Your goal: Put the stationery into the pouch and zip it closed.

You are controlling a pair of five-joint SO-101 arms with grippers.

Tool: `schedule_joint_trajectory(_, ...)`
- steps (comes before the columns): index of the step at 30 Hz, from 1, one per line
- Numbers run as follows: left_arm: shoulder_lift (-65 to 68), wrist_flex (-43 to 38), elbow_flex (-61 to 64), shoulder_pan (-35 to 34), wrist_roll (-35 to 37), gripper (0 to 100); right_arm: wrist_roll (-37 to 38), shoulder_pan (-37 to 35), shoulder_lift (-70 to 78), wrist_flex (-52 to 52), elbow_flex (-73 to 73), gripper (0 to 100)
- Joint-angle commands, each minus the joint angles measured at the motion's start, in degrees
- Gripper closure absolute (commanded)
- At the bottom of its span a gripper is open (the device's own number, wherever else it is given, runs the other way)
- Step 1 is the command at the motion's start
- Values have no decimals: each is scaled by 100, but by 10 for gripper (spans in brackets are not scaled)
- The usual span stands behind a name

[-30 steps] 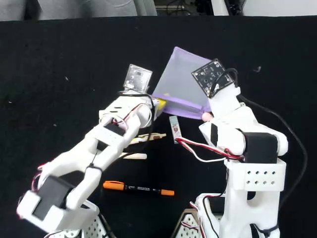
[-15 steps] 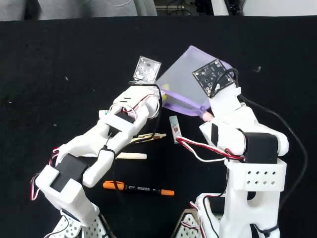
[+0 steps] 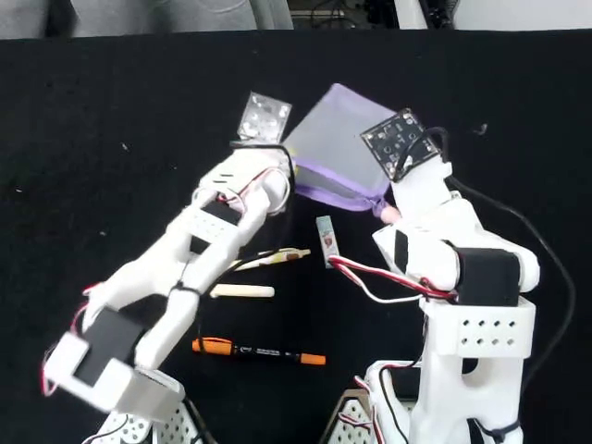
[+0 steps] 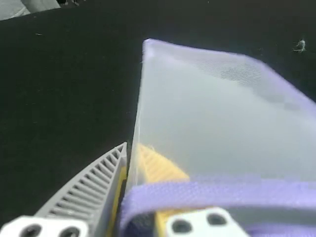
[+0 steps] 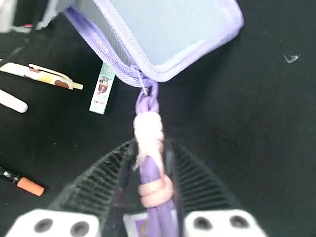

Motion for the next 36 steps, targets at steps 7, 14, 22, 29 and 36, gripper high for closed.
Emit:
schedule_joint_trajectory(7,-888,985,-101,-338,18,973,-167,-413,-180,-554,145,629)
schedule_joint_trajectory(14,-949,1090,-286,-1051,44,973,-167,-782,-189,-598,171,530)
schedule_joint_trajectory(22,-949,2752,-1701,-1921,62,973,-176,-800,-198,-791,163,527)
schedule_joint_trajectory(29,-897,3367,-2413,-2835,26,973,-879,-809,-154,-1292,180,528)
schedule_joint_trajectory(36,-949,3358,-2492,-3688,35,973,-853,-1697,-154,-2154,1033,528)
